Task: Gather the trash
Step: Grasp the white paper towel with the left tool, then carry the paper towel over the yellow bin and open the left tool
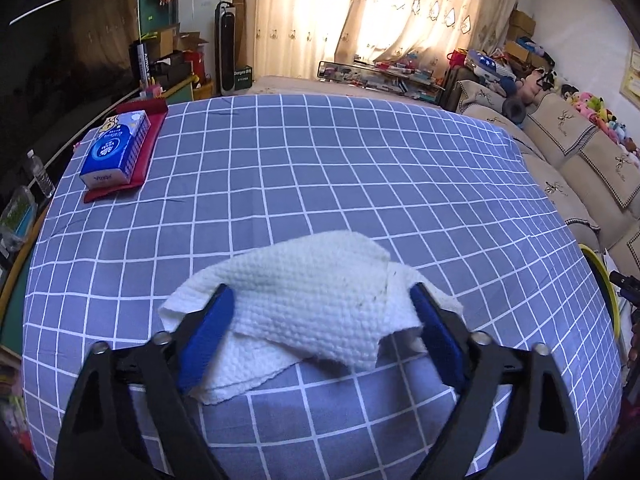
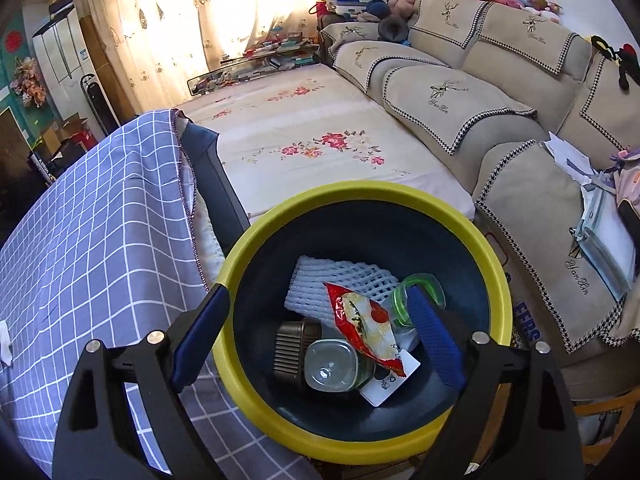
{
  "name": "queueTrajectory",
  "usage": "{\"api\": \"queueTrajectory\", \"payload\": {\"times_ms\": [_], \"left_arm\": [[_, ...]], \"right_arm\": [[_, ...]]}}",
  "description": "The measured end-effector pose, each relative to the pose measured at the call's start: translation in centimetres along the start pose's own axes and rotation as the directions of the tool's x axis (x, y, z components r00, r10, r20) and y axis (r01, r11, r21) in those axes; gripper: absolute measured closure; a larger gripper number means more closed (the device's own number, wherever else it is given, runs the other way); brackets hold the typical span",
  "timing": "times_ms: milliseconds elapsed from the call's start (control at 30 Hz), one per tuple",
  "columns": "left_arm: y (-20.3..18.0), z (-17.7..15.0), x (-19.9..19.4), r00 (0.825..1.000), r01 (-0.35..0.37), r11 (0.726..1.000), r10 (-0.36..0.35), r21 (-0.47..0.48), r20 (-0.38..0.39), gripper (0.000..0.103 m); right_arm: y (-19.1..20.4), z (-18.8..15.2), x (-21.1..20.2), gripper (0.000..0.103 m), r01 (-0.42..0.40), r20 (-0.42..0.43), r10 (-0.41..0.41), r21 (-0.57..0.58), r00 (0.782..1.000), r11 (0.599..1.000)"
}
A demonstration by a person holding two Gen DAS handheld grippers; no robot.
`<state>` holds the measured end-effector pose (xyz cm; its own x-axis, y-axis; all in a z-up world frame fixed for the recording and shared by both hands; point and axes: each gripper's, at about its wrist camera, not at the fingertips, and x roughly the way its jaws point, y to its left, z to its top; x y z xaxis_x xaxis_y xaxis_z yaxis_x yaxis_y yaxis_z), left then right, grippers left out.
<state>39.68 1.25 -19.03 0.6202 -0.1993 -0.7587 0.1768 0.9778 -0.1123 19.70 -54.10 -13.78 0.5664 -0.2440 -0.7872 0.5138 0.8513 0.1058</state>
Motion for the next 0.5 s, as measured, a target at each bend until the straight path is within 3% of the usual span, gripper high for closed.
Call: {"api": "queueTrajectory", "payload": {"times_ms": [200,267,367,500], "left_arm": [[0.2,-0.1,0.0,1.000,-0.007,1.000,0.007,0.003,0.002,0.059],[0.2,0.0,0.0,1.000,-0.001,1.000,0.001,0.005,0.006,0.082],[-0.3,-0.1,-0.5,1.000,0.001,1.000,-0.002,0.024,0.023,0.093],[-1.7,0.1,-1.6,0.998,-0.004,0.997,0.000,0.072,0.060,0.095]], "right_arm": [[0.4,-0.2,0.0,0.017,-0.007,-0.005,0.007,-0.010,1.000,1.000],[0.4,-0.2,-0.1,0.017,-0.008,-0.006,0.008,-0.011,1.000,1.000],[0.4,-0.1,-0.4,0.017,-0.011,0.000,0.011,-0.008,1.000,1.000],[-0.1,0.0,-1.4,0.017,-0.020,0.021,0.020,0.001,1.000,1.000]]}}
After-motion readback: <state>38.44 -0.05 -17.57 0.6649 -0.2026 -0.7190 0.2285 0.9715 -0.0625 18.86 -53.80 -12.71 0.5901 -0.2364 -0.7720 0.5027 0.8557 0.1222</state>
